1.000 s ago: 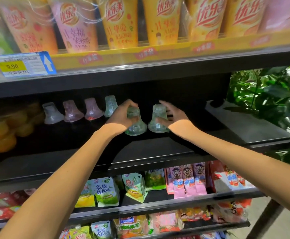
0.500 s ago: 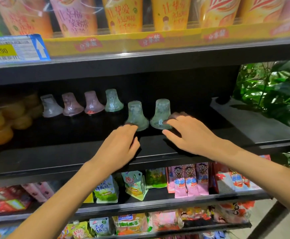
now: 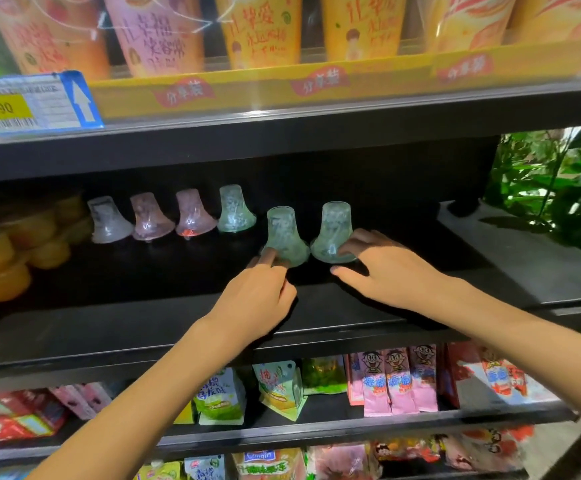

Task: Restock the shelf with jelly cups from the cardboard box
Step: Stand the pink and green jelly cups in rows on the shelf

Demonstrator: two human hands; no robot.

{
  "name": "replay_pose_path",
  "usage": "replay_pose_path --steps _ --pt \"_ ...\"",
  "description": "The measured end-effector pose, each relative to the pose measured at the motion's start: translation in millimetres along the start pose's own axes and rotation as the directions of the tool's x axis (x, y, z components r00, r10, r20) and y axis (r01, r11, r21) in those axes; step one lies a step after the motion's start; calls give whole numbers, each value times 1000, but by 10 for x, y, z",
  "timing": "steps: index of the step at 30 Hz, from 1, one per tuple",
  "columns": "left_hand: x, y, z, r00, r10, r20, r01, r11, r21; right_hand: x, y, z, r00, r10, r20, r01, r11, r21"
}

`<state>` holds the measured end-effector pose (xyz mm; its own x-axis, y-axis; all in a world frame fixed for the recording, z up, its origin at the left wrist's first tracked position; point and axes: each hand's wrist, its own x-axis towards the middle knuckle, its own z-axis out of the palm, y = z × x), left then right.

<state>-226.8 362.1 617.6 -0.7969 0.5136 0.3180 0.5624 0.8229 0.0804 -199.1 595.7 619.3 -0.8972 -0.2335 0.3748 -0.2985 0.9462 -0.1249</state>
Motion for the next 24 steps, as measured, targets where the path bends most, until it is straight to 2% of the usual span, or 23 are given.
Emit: replay_pose_path --steps 5,8,11,24 --pt "259 -159 61 997 40 62 -36 997 -65 219 74 26 992 32 121 -28 999 -33" --pt "430 -223 80 995 12 98 -11 1000 -9 352 123 81 986 43 163 -24 992 -120" --pt "568 -279 136 995 -21 96 16 999 45 472 175 131 989 53 136 -36 992 -123" --pt "939 -436 267 996 -59 59 61 998 -31 865 245 231 993 20 117 -11 997 -80"
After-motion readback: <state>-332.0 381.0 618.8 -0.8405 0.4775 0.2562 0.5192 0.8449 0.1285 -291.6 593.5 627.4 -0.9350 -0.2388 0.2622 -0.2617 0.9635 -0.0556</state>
